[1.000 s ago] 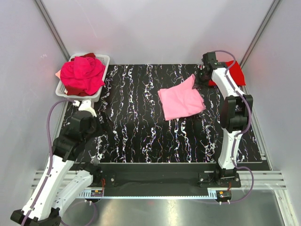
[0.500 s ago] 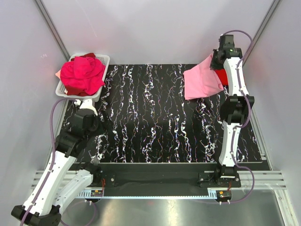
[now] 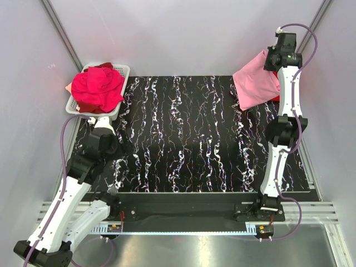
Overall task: Fold and stack the t-shirts
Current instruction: Neatly place the folded tshirt to the corner
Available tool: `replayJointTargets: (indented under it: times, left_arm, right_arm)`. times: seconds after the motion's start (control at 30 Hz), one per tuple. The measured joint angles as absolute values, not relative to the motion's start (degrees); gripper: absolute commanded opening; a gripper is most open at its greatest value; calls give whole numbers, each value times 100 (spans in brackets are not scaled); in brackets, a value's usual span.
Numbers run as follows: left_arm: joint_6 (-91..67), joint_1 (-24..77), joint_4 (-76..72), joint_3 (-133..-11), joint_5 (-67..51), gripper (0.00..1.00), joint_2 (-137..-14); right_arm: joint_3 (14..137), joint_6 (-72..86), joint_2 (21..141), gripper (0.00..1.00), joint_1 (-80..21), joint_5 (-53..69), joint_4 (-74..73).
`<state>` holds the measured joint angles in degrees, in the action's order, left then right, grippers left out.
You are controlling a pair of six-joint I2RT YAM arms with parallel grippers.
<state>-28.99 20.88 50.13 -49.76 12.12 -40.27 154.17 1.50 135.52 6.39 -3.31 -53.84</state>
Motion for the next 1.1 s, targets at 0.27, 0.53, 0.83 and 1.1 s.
replayJointTargets:
  times: [0.27,0.53,0.83,1.1]
  left_arm:
    - [-2899,2088,5013,-4976,1223,84,-4060]
    - [-2899,2088,5013,-4976,1225,84,-4062]
    - [-2899,2088,5013,-4976,1227,84,-4062]
    - [-2919,2182,5015,-4976,1256,84,-4062]
  right_arm:
    - [15500,-128,13686,0,646,-237,-5140]
    - [15524,-305,13961,0,694,-368,-4698]
    - [15635,-141,14422,7,1135,-499,-3839]
    - [15434,469,15447,100,1538,-1396,-2790]
